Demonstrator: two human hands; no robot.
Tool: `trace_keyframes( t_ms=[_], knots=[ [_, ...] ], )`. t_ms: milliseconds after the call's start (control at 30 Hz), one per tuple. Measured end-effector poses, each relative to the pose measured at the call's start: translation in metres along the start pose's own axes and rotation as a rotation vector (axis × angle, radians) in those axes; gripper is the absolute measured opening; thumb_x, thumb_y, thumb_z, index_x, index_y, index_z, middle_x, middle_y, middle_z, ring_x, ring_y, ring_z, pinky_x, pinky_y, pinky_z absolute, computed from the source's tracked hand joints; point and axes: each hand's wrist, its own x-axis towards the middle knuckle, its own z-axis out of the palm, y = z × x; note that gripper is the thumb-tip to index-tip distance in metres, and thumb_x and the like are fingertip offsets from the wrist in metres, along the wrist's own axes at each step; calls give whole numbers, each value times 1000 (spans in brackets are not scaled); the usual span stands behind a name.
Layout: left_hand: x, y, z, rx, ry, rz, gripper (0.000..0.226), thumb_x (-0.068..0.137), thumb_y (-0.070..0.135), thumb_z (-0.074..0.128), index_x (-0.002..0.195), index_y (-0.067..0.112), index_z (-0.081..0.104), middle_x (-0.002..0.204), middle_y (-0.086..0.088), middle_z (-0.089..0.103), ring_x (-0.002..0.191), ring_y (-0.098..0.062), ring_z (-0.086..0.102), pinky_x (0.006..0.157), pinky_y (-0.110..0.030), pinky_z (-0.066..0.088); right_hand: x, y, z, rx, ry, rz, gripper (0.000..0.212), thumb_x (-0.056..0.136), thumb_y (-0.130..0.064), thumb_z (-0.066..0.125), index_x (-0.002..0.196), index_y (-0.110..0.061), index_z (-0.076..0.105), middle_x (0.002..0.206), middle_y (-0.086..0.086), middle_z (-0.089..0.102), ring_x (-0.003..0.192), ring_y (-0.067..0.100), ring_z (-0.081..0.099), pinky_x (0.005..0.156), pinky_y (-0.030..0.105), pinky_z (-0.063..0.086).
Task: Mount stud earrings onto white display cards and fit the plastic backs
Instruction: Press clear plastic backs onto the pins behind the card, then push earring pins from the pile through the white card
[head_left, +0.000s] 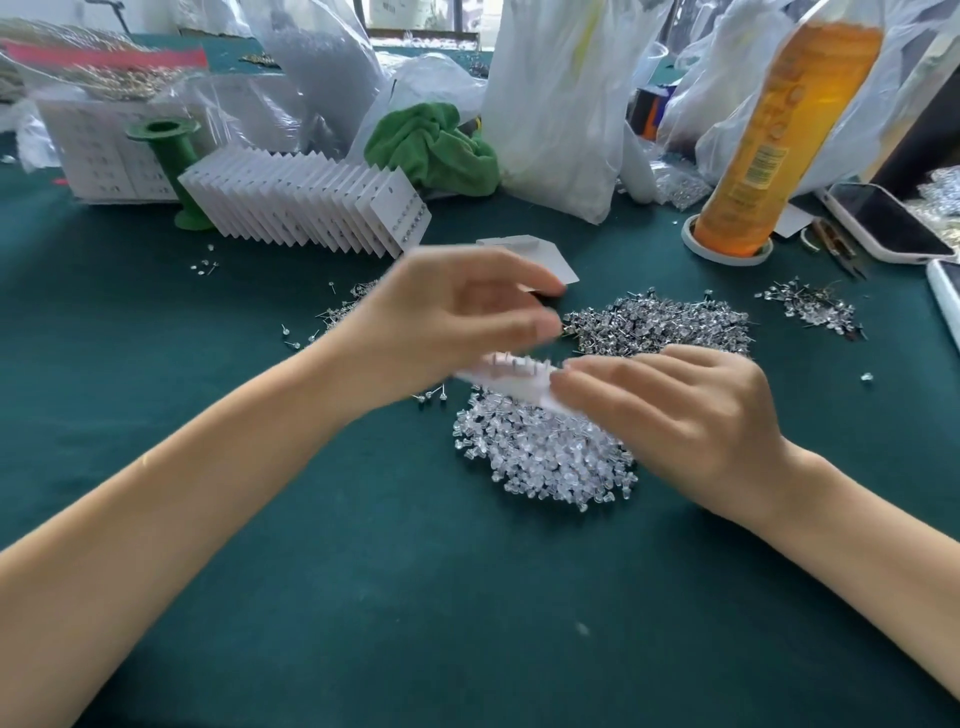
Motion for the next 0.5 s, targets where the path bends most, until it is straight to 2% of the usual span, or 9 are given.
trace_keyframes(
  t_ms=[67,100,200,300,400,500],
  knots=[
    [5,-5,-12,31,254,21,18,80,15,73,98,18,71,85,6,75,81,-2,69,73,-9,50,-3,4,0,31,46,148,19,87,-2,68,103,-12,62,72,4,72,50,22,62,41,29,48],
    [6,-8,-17,131,295,31,15,80,15,72,95,19,71,84,9,74,78,2,68,72,-7,48,-4,6,1,44,63,222,20,85,-4,70,102,-12,63,67,4,70,47,23,60,42,29,48],
    [5,-21,-21,431,154,-14,8,80,17,73,87,21,73,80,14,70,70,6,63,72,-9,48,-8,10,3,76,79,401,21,91,-15,67,107,-17,55,62,8,67,45,25,57,43,33,47],
    [4,-28,-19,628,23,-16,7,81,16,72,83,23,73,80,11,71,74,2,63,76,-18,49,-11,12,5,129,96,508,20,92,-21,64,109,-19,53,63,14,68,45,27,58,44,35,44],
    [3,-29,-17,700,-60,12,8,81,16,72,83,24,73,80,11,68,75,-2,61,77,-21,47,-14,12,7,167,98,572,19,92,-23,64,108,-21,53,66,16,69,45,28,56,45,33,43],
    [3,-29,-15,717,-74,31,10,81,17,71,88,24,71,78,13,64,78,-9,60,79,-29,48,-14,13,7,184,93,589,19,93,-25,63,108,-21,53,68,15,70,44,27,55,46,31,42]
  ],
)
